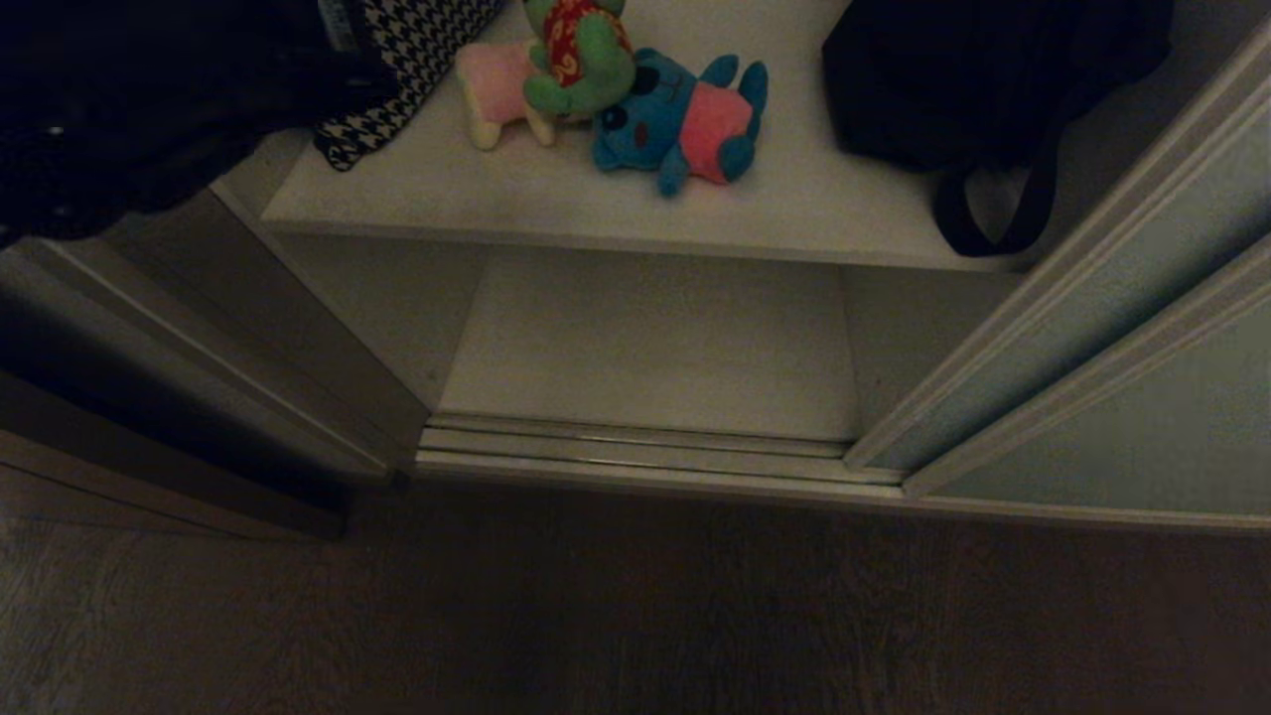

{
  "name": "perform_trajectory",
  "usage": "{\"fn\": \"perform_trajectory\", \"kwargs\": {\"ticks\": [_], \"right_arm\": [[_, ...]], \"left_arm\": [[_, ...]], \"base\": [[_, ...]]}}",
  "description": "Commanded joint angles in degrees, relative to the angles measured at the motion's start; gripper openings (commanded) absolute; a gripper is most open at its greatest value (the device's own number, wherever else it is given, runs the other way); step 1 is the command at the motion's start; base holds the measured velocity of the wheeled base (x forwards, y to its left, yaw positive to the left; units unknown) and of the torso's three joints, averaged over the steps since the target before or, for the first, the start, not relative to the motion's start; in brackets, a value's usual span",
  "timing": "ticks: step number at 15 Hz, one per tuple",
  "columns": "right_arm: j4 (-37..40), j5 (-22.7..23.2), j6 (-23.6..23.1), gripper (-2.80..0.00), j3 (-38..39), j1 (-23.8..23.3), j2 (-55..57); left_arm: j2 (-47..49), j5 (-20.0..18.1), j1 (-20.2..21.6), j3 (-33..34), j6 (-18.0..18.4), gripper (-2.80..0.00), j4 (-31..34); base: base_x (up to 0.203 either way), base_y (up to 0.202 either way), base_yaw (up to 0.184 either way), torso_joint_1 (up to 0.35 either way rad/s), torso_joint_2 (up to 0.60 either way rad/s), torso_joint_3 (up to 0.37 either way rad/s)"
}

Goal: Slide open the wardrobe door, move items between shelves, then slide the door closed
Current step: Open the door, then place the green doll on the lower shelf

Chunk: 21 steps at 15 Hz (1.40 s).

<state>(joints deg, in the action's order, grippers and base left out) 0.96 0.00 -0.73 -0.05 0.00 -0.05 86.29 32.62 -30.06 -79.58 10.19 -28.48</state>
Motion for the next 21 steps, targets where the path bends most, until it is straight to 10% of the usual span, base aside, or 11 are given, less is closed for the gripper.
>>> {"fn": "perform_trajectory", "kwargs": {"ticks": [1, 5, 8, 21], "right_arm": [[0.00, 0.00, 0.02, -2.80, 0.03, 0.00, 0.05], [0.00, 0.00, 0.02, -2.80, 0.02, 0.00, 0.05], [0.00, 0.00, 0.02, -2.80, 0.05, 0.00, 0.05], [0.00, 0.00, 0.02, -2.80, 0.05, 0.00, 0.05]], "left_arm": [[10.11, -0.38, -0.03, -8.18, 0.07, 0.00, 0.17], [15.89, -3.82, -0.43, -21.98, -2.17, 0.00, 7.25], [15.92, -9.92, -1.00, -31.32, -6.55, 0.00, 25.07], [18.99, -16.37, -3.25, -30.84, -7.52, 0.00, 31.13]], "base": [[0.000, 0.000, 0.000, 0.000, 0.00, 0.000], [0.000, 0.000, 0.000, 0.000, 0.00, 0.000], [0.000, 0.000, 0.000, 0.000, 0.00, 0.000], [0.000, 0.000, 0.000, 0.000, 0.00, 0.000]]}}
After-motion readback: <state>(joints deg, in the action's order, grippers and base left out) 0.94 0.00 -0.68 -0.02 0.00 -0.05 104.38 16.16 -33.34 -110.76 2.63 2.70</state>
